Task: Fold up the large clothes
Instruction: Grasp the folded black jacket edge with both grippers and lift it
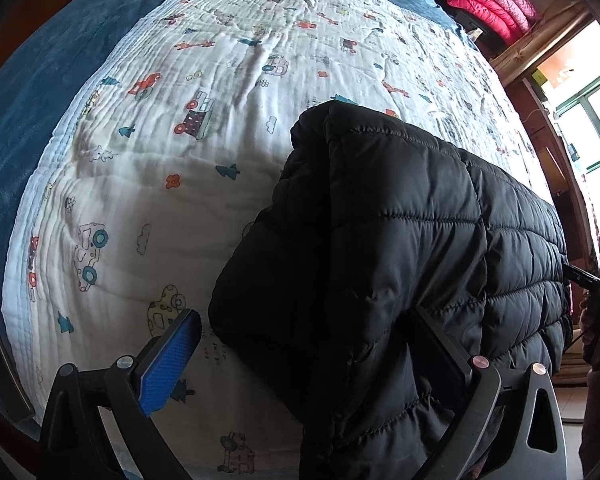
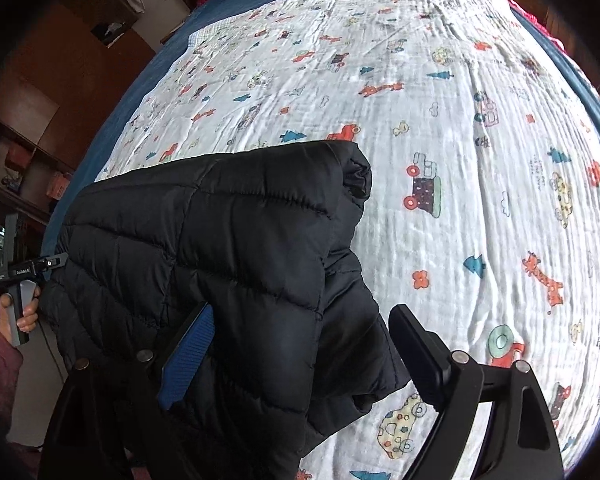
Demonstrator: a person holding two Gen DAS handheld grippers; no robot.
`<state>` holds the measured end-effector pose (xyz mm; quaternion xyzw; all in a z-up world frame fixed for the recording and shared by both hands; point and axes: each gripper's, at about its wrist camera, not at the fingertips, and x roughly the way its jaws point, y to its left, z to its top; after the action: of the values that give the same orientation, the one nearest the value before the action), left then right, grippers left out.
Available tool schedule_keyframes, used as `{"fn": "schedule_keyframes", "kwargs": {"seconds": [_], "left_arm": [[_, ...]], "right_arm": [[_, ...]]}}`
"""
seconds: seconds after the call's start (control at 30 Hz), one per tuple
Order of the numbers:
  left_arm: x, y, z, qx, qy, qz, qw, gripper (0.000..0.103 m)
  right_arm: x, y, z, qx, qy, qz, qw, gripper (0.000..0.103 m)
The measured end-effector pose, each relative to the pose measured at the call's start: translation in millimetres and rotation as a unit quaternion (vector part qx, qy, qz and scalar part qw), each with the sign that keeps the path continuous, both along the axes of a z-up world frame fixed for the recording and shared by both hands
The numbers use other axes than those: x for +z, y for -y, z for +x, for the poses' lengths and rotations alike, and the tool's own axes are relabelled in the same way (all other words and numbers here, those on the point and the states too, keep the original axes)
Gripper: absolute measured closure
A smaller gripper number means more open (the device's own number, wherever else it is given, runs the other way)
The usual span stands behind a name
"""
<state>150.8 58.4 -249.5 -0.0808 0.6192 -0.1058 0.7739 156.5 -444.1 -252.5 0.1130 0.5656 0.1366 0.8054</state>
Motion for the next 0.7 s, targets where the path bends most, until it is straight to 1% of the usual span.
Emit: {"fn": "schedule_keyframes", "kwargs": {"seconds": [0.23,0.37,0.47,0.57,0.67,0.7], "left_arm": [[-10.3,-6.4,3.9,0.007,-0.014,-0.03,0.9994,0.0],[-18.3,-11.6,6.3,0.017,-0.026,-0.054,0.9981,0.0],[-21.5,-12.7,7.0,0.019,-0.027,-0.063,0.9974,0.0],[-23.0,-12.2,7.5,0.018,-0.025,-0.069,0.9972,0.0],[-25.0,-13.9,8.9,0.013,-0.024,-0.077,0.9967,0.0],[-25.8,-13.7,9.9,0.01,-0.023,-0.079,0.9965,0.0]], "right_arm": [[-17.0,10.6,3.8,-0.013,-0.024,0.051,0.998,0.0],[-30.8,17.4,4.0,-0.034,-0.043,0.095,0.994,0.0],[-32.6,18.9,-0.7,-0.042,-0.041,0.106,0.993,0.0],[-32.0,19.1,-4.6,-0.049,-0.049,0.117,0.991,0.0],[-26.7,15.0,-9.3,-0.041,-0.05,0.109,0.992,0.0],[-23.4,13.2,-10.6,-0.037,-0.05,0.107,0.992,0.006]]}}
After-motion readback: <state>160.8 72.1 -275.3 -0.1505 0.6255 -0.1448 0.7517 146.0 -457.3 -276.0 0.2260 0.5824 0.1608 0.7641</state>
